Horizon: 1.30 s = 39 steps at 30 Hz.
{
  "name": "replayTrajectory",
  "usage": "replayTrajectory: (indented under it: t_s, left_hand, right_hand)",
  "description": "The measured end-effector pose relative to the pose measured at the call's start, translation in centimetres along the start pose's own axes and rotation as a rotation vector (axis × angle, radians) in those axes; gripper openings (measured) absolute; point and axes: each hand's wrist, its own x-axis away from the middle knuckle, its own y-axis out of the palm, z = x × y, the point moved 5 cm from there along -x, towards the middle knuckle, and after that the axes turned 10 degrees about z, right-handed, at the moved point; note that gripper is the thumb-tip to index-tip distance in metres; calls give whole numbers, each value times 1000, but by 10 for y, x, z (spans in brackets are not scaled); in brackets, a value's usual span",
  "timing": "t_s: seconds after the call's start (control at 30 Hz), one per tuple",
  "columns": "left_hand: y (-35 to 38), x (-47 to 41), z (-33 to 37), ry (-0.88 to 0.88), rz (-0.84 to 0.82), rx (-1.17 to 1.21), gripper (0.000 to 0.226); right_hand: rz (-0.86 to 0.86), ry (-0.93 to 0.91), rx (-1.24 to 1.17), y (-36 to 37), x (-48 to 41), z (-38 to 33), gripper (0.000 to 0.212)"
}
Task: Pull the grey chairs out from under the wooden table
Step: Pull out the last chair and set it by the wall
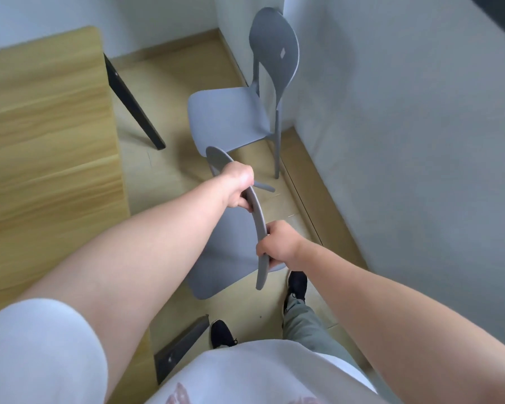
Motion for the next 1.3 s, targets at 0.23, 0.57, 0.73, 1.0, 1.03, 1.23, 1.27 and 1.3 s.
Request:
replayTrajectory:
  t_s: [0.23,0.57,0.73,1.0,1.03,1.23,1.27,1.3]
  left_hand:
    - [78,-25,38,-53,-11,-45,15]
    - [166,-58,81,-85,-24,-14,28]
    - [207,-67,95,-107,-16,-30,26]
    - [263,-73,106,-148,-27,-54,39]
    - [268,-73,107,-151,-25,-56,40]
    - [289,-75,118,-143,-41,-44,40]
    - [291,-76,119,-144,-40,-42,40]
    - [293,-78,120,-145,-41,-42,39]
  right_hand:
    - [-24,44,28,-71,-40,10,20]
    - [204,-19,348,-164,-80,14,9]
    - [220,33,357,-200,-95,26,9]
    - [280,71,298,-242,-107,49,25]
    - [288,73,293,-245,-107,51,26]
    - [314,87,299,-265,-114,56,28]
    - [317,87,311,-267,-115,56,28]
    - [319,87,320,-269,-116,56,28]
